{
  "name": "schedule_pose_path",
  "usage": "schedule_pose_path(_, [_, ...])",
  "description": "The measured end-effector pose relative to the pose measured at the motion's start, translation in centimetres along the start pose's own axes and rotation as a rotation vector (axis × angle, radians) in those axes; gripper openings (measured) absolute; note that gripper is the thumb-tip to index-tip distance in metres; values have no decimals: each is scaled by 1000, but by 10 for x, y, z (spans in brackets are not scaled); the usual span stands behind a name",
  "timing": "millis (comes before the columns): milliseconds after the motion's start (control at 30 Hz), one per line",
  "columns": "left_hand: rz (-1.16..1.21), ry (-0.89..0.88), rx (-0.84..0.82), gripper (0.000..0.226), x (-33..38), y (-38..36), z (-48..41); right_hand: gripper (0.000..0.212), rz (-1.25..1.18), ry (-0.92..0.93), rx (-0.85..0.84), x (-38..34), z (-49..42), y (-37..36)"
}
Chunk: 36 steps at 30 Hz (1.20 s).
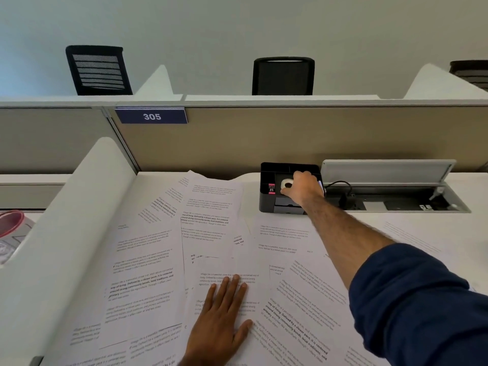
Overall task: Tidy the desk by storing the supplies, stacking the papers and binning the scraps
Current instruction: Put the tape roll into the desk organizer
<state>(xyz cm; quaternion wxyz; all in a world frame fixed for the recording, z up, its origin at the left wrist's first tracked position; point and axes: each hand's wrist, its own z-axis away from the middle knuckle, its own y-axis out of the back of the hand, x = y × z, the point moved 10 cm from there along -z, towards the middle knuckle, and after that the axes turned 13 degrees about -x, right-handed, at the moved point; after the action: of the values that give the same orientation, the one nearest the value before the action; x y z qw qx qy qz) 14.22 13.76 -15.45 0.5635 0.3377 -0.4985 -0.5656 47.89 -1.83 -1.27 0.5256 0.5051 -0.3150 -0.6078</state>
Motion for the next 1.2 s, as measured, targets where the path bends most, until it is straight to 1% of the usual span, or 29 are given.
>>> schedule_pose_path(133, [27, 12, -40, 78, -3, -3, 1, 39, -64, 59, 149, 11, 29, 10])
schedule_pose_path(200, [42, 10, -51, 77, -4, -2, 1, 36, -109, 77, 214, 23, 56, 8])
schedule_pose_path(267, [42, 0, -56, 76, -4, -3, 1, 37, -149, 61, 234, 40, 88, -5])
schedule_pose_path(400, [36, -5, -55, 78, -6, -5, 0, 43, -194, -42, 152, 80, 161, -60])
schedule_pose_path(533, [75, 3, -60, 84, -2, -2, 0, 43, -164, -67, 131, 117, 240, -117])
schedule_pose_path(633, [107, -14, -55, 91, 19, 6, 3, 48, -133, -139, 116, 145, 296, -149])
schedule_pose_path(800, [99, -78, -86, 91, 74, 1, 11, 57, -116, -236, 114, 187, 363, -169])
schedule_pose_path(933, [131, -48, -150, 101, 101, -16, 20, 66, -136, -309, 76, 222, 386, -167])
schedule_pose_path(1100, [139, -38, -184, 109, 146, -29, 39, 72, -98, -273, 12, 233, 372, -156])
schedule_pose_path(1200, [82, -1, -175, 100, 174, -32, 44, 75, -79, -218, -14, 231, 353, -150])
